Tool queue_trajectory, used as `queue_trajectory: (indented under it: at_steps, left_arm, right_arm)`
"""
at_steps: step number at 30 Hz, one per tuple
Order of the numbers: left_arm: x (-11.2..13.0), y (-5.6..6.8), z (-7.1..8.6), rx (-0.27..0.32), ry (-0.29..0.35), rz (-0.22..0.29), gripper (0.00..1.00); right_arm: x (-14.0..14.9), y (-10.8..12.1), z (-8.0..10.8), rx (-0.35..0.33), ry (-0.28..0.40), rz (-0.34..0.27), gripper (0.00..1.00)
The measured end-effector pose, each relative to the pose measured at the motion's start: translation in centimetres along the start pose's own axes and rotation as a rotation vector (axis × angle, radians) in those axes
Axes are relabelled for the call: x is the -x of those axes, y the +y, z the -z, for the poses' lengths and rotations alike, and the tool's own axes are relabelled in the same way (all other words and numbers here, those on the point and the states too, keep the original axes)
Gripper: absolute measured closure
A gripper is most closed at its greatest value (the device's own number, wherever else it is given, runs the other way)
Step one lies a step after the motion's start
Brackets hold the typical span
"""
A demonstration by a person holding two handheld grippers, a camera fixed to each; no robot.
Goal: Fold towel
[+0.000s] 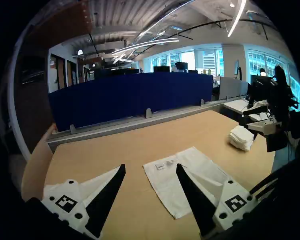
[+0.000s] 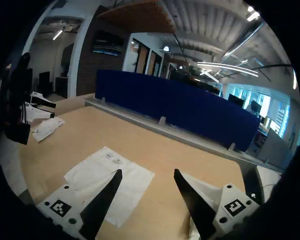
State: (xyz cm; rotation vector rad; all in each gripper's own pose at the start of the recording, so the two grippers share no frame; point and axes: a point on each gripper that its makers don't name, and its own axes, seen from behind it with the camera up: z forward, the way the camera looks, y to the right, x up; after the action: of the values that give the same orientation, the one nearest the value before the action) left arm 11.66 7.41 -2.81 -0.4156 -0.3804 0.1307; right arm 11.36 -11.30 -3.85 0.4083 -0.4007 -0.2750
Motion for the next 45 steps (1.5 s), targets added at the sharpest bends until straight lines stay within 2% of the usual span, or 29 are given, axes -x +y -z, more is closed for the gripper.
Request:
queue_trajectory:
  at_steps: [6, 15, 26, 35, 45]
  left_arm:
    - [3.7, 1.6, -1.0, 0.028, -0.048, -0.008, 0.06]
    - [9.7, 3.5, -3.0, 0.070, -0.145, -0.007, 0.06]
    - [17.1, 5.7, -4.7, 0.117, -0.276, -0.035, 0.06]
    - [20.7, 7.3, -5.1, 0.166, -0.362, -0.030, 0.06]
    - [23.1, 8.3, -5.9, 0.193, -0.421, -0.047, 0.06]
  right_arm:
    - [3.9, -0.6, -1.1, -0.010, -0.054, -0.002, 0.00]
    - [9.5, -2.6, -2.7, -0.061, -0.135, 0.000, 0.00]
    - [15.7, -5.5, -4.0, -0.129, -0.230, 0.040, 0.00]
    - [19.0, -6.8, -4.1, -0.164, -0.285, 0.011, 0.00]
    - [21.9, -7.5, -3.4, -0.193, -0.344, 0.022, 0.02]
